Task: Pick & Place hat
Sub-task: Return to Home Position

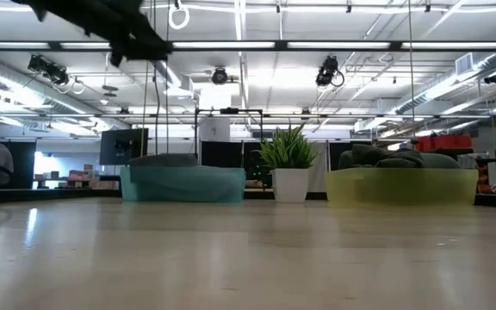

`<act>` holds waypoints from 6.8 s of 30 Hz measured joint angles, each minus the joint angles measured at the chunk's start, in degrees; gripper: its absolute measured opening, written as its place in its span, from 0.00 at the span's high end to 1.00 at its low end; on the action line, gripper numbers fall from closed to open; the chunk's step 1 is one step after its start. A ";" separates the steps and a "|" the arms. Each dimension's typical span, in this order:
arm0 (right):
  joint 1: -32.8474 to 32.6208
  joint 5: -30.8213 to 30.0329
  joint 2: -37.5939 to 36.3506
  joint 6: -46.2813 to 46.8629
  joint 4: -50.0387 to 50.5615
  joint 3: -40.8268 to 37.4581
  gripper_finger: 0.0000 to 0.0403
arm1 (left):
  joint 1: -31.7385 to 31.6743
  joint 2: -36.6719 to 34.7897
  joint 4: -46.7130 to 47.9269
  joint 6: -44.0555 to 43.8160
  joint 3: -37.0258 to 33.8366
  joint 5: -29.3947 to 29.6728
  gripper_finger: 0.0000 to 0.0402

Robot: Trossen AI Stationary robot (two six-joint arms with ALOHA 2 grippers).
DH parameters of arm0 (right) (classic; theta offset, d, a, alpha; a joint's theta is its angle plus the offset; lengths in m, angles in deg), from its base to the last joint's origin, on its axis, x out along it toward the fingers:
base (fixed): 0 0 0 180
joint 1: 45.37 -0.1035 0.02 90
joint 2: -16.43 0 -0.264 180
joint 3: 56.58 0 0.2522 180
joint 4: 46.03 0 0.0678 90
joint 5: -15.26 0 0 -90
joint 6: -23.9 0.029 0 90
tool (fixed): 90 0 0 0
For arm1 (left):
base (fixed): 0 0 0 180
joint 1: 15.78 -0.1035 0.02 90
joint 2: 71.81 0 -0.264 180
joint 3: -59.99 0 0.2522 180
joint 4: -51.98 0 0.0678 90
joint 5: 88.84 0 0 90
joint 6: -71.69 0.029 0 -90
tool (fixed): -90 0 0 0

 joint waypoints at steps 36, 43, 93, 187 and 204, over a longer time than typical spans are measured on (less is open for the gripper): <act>0.00 5.83 -55.51 -1.81 -30.64 -60.16 0.89 | 19.13 -37.55 -24.15 4.96 -37.26 12.19 0.67; 0.00 5.89 -56.40 -1.89 -35.15 -64.71 0.89 | 19.13 -37.06 -23.32 3.70 -40.28 12.38 0.67; 0.00 4.82 -56.18 -14.10 -55.84 -78.07 0.89 | 19.13 -37.06 -20.79 -4.65 -40.39 12.39 0.67; 0.00 6.28 -55.31 -10.87 -46.53 -77.95 0.89 | 19.14 -37.06 -20.78 -4.62 -40.42 12.38 0.67; 0.00 6.29 -55.31 -10.87 -46.54 -77.95 0.89 | 19.13 -37.08 -20.79 -4.62 -40.43 12.38 0.67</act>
